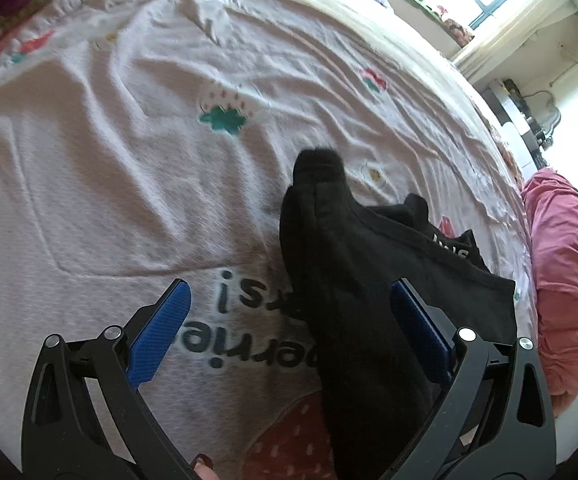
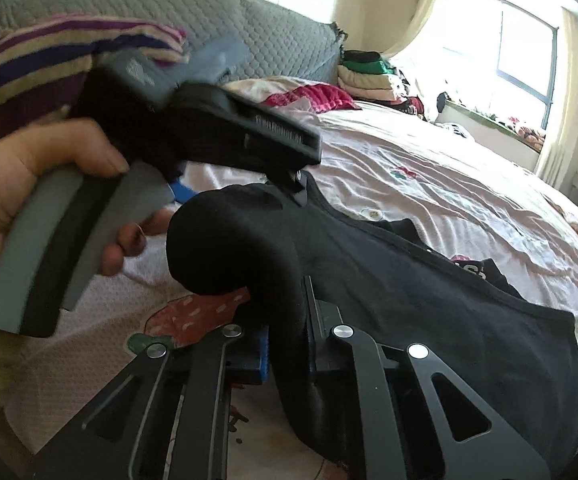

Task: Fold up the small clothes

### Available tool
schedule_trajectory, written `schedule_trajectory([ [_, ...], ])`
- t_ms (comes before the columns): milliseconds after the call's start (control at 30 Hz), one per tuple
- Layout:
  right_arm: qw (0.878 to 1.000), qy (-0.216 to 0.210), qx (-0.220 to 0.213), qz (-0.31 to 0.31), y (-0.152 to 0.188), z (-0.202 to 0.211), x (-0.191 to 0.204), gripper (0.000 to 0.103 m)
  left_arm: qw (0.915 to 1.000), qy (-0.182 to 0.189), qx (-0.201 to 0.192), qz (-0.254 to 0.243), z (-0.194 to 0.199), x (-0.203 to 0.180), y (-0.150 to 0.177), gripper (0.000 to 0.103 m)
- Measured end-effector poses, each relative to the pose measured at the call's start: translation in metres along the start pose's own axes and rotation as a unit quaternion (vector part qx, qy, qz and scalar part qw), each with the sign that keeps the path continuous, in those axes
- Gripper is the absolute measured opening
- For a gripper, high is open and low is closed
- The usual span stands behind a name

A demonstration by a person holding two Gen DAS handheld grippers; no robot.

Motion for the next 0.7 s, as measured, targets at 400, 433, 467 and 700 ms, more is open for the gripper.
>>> schedule_trajectory([
  [400,0.999,0.006,-0.035,-0.022,-0.002,0.032,-0.019,0.009,0.998,0.063,-0.006,-0.005,0.003,-0.053,0.004,0.02],
  [433,0.999,0.009,-0.04,-0.028,-0.002,0.036,-0.022,0.009,0.998,0.061,-0.01,-0.009,0.005,-0.058,0.003,0.019],
  [467,0.998,0.012,-0.043,-0.033,-0.002,0.039,-0.026,0.009,0.998,0.06,-0.015,-0.016,0.008,-0.065,0.003,0.018],
  [700,0.994,0.033,-0.075,-0.073,-0.001,0.074,-0.051,0.008,0.9953,0.056,-0.041,-0.068,0.032,-0.119,0.003,0.018],
])
Point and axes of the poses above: each gripper's, at about its wrist camera, not at the fingertips, and z roughly against the way its jaws point, x to its left, y to its underside, the point moved 5 cm from there along -z, roughly the way its jaws point, and after that the axes turned 5 degrees about -z, right-handed, at the moved point
